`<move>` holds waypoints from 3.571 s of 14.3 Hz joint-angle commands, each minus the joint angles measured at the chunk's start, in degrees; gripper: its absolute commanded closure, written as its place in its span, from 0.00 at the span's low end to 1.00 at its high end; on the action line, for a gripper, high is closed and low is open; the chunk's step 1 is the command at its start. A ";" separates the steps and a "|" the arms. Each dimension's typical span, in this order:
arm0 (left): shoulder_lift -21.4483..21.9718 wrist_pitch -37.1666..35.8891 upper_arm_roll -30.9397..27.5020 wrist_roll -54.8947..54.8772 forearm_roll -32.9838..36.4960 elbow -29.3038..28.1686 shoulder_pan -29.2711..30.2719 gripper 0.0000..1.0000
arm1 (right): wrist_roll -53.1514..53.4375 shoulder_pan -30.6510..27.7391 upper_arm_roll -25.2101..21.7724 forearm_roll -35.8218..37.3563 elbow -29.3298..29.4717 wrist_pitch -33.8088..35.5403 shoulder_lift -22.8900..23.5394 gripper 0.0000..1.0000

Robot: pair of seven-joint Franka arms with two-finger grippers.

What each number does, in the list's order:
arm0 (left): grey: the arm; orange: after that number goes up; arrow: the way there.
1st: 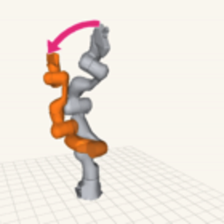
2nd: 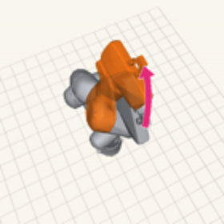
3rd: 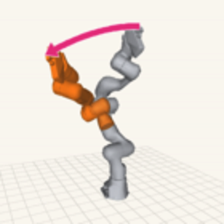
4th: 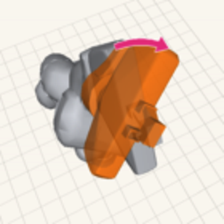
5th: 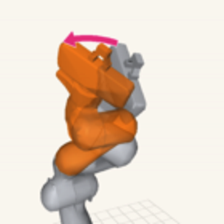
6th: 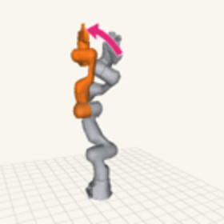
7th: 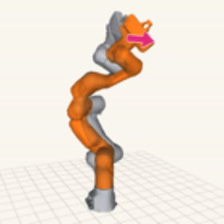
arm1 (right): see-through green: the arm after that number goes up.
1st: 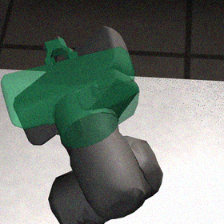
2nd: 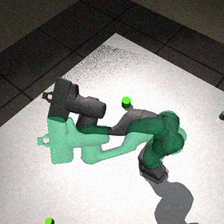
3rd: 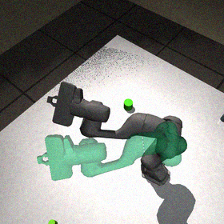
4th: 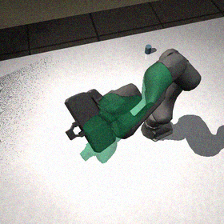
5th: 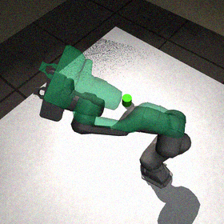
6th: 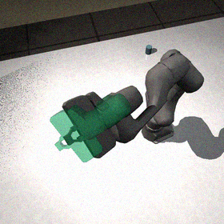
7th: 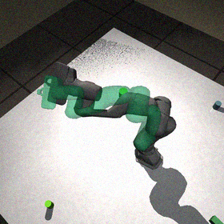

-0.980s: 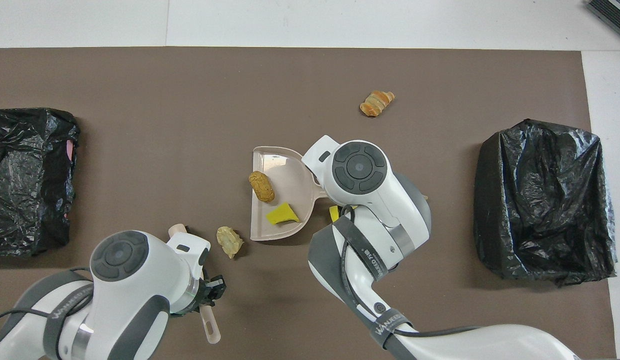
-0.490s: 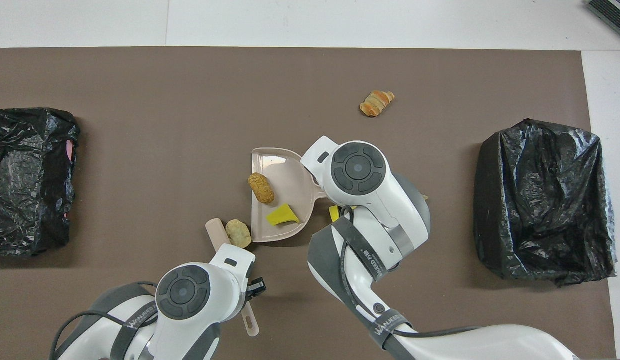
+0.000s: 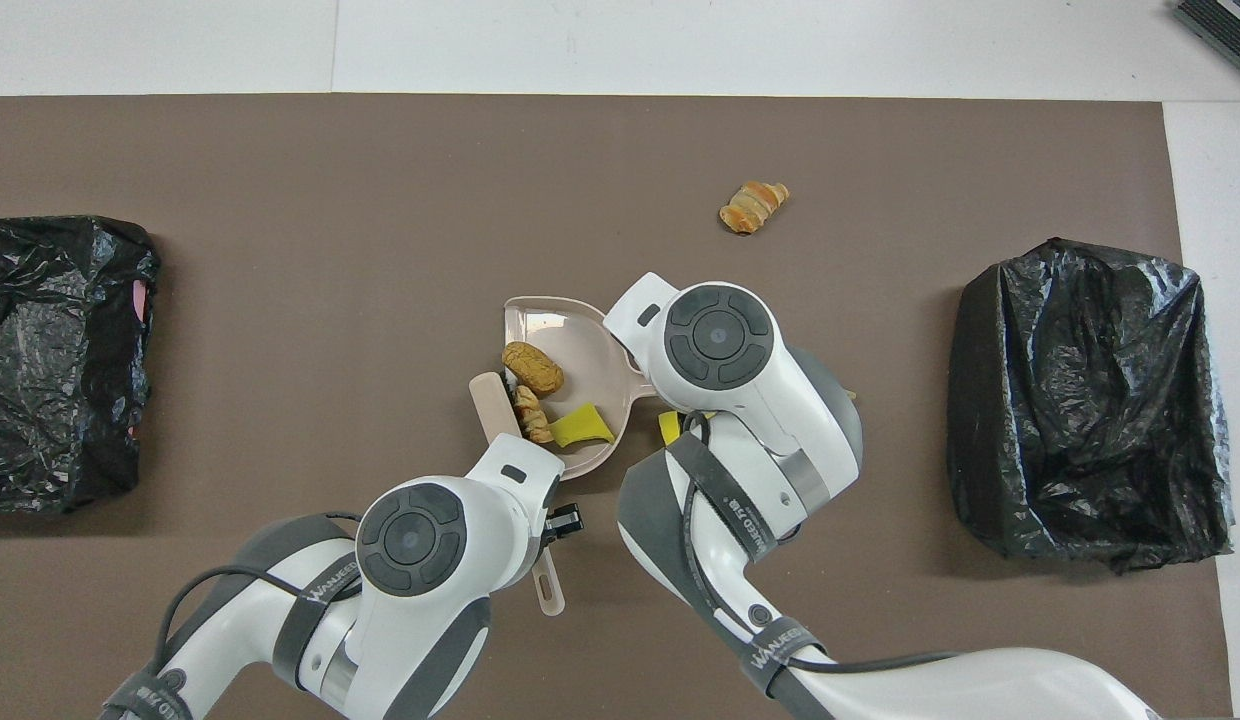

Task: Sweep and dump trash in bin
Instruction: 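Sweep the bread and sponge into the dustpan with the left gripper's brush, then carry the loaded dustpan over the trash bag nearest the right gripper, then tilt the dustpan into the bag with the right gripper while the left gripper withdraws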

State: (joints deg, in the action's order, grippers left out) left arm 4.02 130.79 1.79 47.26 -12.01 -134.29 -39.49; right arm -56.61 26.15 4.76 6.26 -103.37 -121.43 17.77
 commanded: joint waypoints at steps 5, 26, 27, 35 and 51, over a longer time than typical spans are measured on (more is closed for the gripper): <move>0.11 -7.18 -1.00 -2.61 -0.83 4.38 -0.50 1.00 | -0.87 -1.89 0.60 -6.60 -4.73 -8.55 -1.69 1.00; 14.18 -10.41 -0.39 3.60 2.78 -8.70 -9.09 1.00 | -18.52 -14.19 0.69 -12.67 3.25 8.46 -6.35 1.00; 12.35 -8.55 -0.39 4.93 2.78 -8.71 -10.15 1.00 | -20.02 -15.33 0.69 -12.76 4.57 10.75 -6.44 1.00; 7.32 -3.17 -0.39 1.44 2.78 -8.79 -13.42 1.00 | -26.10 -28.42 -0.19 -14.70 5.64 22.10 -11.97 1.00; 3.89 -0.17 -0.65 -0.59 2.78 -8.89 -11.57 0.00 | -61.06 -55.84 -0.89 0.23 5.37 17.99 -14.35 1.00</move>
State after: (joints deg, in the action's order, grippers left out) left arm 8.38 130.05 1.22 47.11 -9.96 -142.88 -51.47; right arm -113.52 -26.89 3.23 4.09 -97.45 -101.42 4.48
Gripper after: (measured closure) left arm 0.581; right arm 0.687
